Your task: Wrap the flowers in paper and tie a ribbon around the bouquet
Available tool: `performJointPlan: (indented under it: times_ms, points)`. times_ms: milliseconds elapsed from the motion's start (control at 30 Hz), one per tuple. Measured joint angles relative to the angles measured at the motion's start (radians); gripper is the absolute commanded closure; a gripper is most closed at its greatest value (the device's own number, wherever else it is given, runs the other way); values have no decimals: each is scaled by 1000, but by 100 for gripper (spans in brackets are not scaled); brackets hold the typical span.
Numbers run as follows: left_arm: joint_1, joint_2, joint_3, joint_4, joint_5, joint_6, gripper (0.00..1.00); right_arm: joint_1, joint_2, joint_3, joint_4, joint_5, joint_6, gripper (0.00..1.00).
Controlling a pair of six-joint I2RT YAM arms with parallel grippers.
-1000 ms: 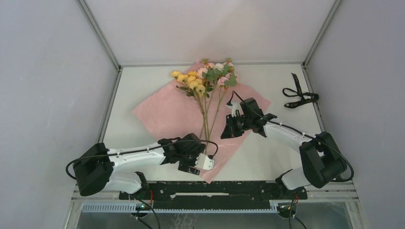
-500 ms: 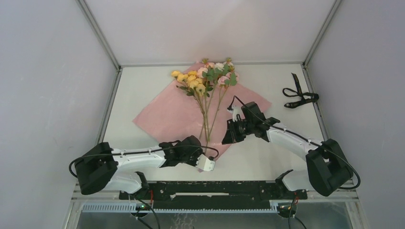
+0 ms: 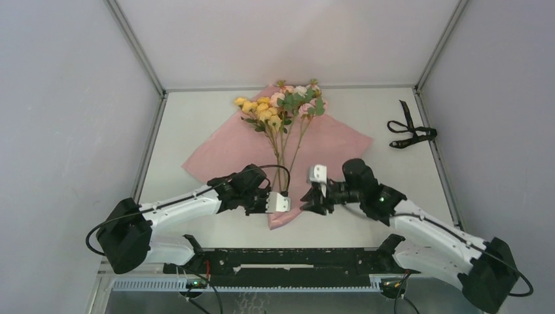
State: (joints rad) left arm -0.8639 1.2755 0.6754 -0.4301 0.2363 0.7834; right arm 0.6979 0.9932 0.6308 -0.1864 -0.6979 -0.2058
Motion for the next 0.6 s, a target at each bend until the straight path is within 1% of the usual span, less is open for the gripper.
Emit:
performJointPlan:
  times_ms: [67,133,200,233,300,400,467,500,533,567,600]
  points:
    - [10,0,26,-26,43,-5,100,59,-93,-68,24,0,-164,37]
    - [21,0,43,-47,87,-8,100,117,-182,-165,52,9,-360,35]
    - [30,0,49,-62,114,-9,100,153,-216,-235,79,26,-467,32]
    - [36,2,51,-72,124,-9,100,171,-214,-271,104,48,-526,31]
    - [43,6,53,-84,137,-9,100,195,-179,-291,133,85,-593,30]
    - [49,18,55,-100,145,-9,100,237,-61,-291,200,164,-687,29]
    - [50,22,55,-108,146,-9,100,255,11,-290,235,198,-722,29]
    - [50,23,55,-113,149,-9,100,261,53,-290,261,219,-739,32]
    - [50,26,57,-117,151,-9,100,266,88,-290,282,240,-749,37]
    - [51,29,61,-121,154,-9,100,267,119,-290,302,259,-757,47]
    - [51,31,64,-125,156,-9,100,268,135,-290,313,273,-760,65]
